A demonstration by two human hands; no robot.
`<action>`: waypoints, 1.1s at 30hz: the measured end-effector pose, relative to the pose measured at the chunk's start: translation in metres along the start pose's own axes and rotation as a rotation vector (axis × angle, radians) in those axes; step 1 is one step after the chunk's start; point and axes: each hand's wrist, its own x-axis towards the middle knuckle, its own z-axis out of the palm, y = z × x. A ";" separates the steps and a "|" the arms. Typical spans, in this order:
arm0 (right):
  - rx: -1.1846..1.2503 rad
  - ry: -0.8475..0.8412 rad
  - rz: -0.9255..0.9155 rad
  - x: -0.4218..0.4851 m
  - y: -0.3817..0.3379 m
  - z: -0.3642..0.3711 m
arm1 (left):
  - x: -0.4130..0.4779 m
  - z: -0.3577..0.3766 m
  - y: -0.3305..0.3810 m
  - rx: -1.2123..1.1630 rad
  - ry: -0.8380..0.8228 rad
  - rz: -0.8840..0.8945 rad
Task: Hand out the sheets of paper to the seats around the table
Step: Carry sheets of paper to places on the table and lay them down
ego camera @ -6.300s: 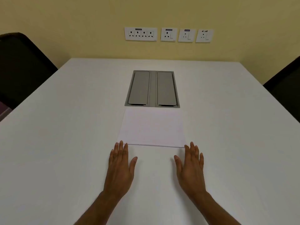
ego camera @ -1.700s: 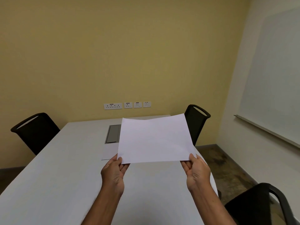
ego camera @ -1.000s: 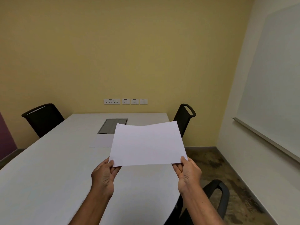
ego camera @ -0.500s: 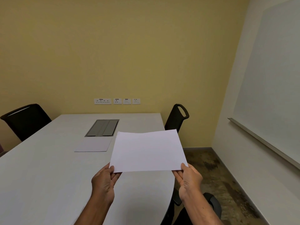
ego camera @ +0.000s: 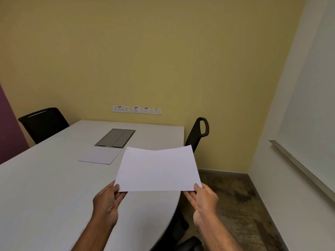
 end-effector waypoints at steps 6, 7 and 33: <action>-0.007 -0.061 0.041 0.051 -0.037 -0.015 | -0.002 0.055 -0.017 0.016 0.027 0.037; -0.009 -0.070 0.048 0.060 -0.040 -0.015 | 0.002 0.064 -0.019 0.013 0.034 0.046; -0.151 -0.297 0.186 0.307 -0.084 0.056 | 0.147 0.207 -0.076 -0.033 0.254 0.118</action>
